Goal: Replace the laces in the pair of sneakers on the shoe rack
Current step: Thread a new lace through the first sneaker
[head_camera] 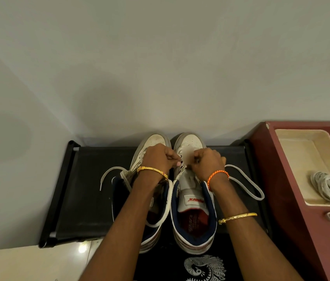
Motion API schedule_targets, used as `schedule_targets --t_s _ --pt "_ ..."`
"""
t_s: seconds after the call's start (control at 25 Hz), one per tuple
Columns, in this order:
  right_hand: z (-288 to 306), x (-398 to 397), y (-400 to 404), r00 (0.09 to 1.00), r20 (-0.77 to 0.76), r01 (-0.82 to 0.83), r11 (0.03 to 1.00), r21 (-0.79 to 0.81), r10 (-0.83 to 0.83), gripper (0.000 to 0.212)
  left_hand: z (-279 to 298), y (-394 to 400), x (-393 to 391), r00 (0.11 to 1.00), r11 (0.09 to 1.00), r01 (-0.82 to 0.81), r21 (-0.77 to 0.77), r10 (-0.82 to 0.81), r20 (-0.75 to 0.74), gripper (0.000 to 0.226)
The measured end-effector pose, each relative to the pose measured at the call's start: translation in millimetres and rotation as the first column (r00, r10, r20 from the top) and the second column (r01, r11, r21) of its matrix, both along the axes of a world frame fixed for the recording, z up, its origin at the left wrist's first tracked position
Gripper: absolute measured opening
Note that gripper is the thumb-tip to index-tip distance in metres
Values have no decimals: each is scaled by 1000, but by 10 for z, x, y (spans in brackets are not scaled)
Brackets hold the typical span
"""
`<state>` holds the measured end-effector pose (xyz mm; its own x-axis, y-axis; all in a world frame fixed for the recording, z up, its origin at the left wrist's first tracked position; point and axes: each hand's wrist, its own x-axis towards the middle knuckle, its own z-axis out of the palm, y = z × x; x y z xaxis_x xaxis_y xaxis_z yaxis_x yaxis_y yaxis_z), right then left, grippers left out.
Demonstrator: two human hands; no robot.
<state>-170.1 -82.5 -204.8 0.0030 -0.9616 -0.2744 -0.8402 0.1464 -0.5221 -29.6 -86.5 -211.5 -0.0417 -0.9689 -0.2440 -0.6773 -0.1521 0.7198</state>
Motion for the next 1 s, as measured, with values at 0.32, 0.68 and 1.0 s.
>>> schedule_targets --t_s 0.32,0.68,1.0 --pt "-63 -54 -44 978 204 19 997 78 -35 23 -45 11 -10 999 999 -33 -12 32 -24 18" --pt "-80 -75 -45 881 440 131 983 128 -175 35 -2 25 -17 1000 999 25 -34 -24 12 12" --pt "162 -424 133 884 422 35 927 374 -203 32 258 85 232 964 959 -232 -166 203 -172 12"
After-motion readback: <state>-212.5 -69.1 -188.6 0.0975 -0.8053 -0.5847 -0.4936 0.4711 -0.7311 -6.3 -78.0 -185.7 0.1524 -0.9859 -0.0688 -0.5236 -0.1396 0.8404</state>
